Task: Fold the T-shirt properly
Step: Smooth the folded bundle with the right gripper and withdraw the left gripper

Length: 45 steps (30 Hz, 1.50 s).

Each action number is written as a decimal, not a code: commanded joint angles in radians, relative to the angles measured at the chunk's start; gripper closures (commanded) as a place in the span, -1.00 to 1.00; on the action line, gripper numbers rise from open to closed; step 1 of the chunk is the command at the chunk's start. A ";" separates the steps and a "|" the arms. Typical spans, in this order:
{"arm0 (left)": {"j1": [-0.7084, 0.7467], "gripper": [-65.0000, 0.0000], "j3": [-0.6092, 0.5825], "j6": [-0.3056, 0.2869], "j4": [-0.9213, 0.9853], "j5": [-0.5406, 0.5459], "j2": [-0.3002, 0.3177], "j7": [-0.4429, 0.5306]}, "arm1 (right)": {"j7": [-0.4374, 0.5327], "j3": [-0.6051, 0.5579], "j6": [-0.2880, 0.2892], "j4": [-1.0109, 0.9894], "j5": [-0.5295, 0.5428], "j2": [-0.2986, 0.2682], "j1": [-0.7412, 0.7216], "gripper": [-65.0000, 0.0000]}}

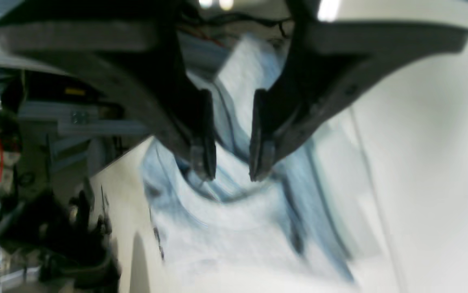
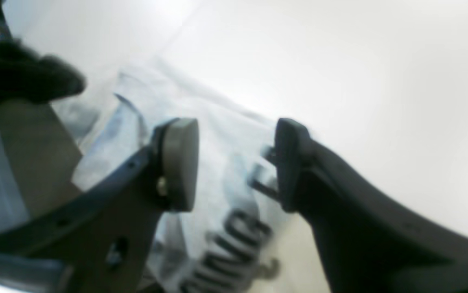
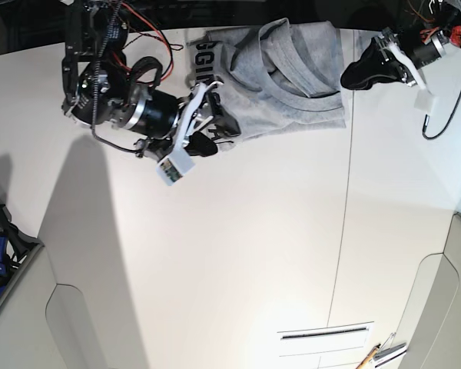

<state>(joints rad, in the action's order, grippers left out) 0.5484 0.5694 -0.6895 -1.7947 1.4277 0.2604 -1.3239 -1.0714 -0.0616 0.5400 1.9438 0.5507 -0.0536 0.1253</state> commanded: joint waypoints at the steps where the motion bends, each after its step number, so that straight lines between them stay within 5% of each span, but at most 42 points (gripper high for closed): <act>1: 0.009 0.44 -0.012 -0.009 -0.023 0.026 0.007 0.006 | 0.016 0.018 0.008 0.017 0.056 -0.008 0.000 0.15; 9: 0.021 0.19 -0.199 -0.009 -0.025 -0.072 0.008 0.023 | 0.016 0.038 0.010 -0.005 0.119 -0.032 0.006 1.00; 26: 0.020 0.19 -0.336 -0.009 -0.025 -0.124 0.000 0.060 | 0.073 -0.046 0.010 -0.252 0.097 0.006 0.003 1.00; 28: 0.020 0.37 -0.342 -0.009 -0.025 -0.123 0.000 0.060 | 0.074 -0.045 0.010 -0.252 0.097 0.010 0.002 1.00; 31: 0.020 1.00 -0.329 -0.009 -0.027 -0.121 0.001 0.054 | 0.072 -0.045 0.010 -0.252 0.096 0.010 0.002 1.00; 45: 0.074 1.00 -0.071 -0.009 -0.092 -0.059 0.045 0.017 | 0.072 -0.045 0.010 -0.252 0.093 0.010 0.002 1.00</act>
<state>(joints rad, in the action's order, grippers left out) 0.6178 0.4934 -0.6895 -1.8706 1.3411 0.2981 -1.3125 -1.0145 -0.1070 0.5426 1.6772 0.6277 -0.0471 0.1379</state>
